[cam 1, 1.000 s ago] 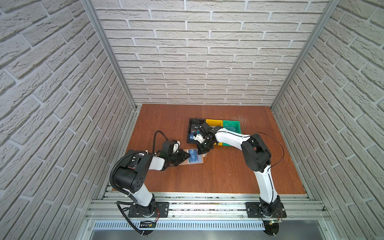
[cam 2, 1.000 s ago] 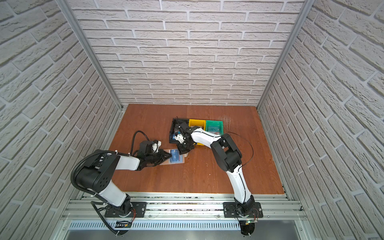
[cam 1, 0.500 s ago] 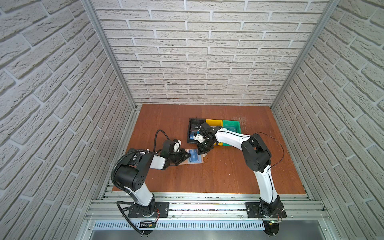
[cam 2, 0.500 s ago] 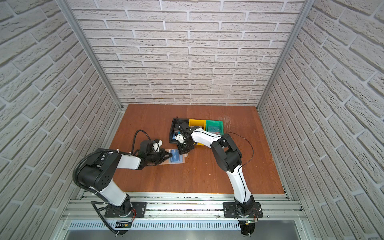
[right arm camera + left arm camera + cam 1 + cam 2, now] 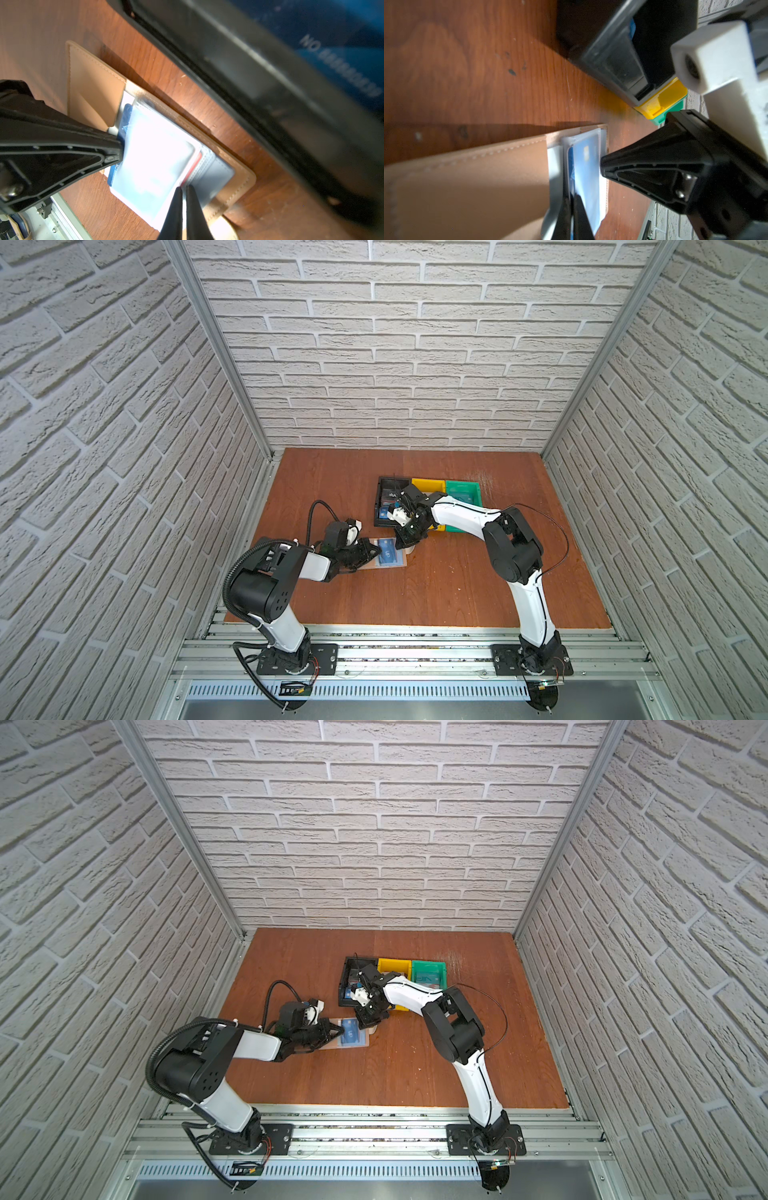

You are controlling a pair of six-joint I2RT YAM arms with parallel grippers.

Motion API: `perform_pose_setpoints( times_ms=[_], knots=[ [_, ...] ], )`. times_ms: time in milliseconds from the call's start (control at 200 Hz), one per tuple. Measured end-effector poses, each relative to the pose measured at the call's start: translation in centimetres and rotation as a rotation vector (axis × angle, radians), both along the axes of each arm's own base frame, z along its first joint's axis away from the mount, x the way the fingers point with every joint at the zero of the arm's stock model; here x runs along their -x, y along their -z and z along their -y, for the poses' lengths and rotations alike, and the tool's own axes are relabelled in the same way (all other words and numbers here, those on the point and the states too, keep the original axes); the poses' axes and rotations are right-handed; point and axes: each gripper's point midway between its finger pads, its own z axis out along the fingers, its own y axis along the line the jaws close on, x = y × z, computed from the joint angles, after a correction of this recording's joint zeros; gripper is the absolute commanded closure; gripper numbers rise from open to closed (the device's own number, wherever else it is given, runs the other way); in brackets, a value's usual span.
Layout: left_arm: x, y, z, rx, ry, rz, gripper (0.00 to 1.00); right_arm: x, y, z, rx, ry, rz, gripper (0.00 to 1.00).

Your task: Take the credit cards out of the card holder

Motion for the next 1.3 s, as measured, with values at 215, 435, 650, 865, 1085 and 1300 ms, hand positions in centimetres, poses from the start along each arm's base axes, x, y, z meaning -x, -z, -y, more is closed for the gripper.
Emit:
perform_pose_setpoints(
  times_ms=[215,435,650,865,1085,1300],
  knots=[
    [0.3,-0.1,-0.4,0.003,0.000,0.005,1.00,0.0,0.0,-0.1,-0.012,-0.001,-0.004,0.90],
    [0.6,-0.2,-0.8,0.003,0.001,0.007,1.00,0.1,0.0,-0.2,-0.019,-0.002,-0.006,0.89],
    [1.1,-0.2,-1.9,-0.002,-0.018,-0.002,1.00,0.1,0.0,-0.3,-0.029,-0.004,-0.009,0.89],
    [1.4,-0.3,-2.6,-0.011,-0.030,-0.008,1.00,0.2,0.0,-0.5,-0.037,-0.006,-0.012,0.89],
    [1.6,-0.4,-3.6,-0.013,-0.056,-0.015,1.00,0.2,0.0,-0.5,-0.037,-0.006,-0.013,0.89],
    [2.2,-1.5,-5.3,-0.042,-0.106,-0.022,1.00,0.3,-0.1,-0.5,-0.043,-0.009,-0.015,0.88]
  ],
)
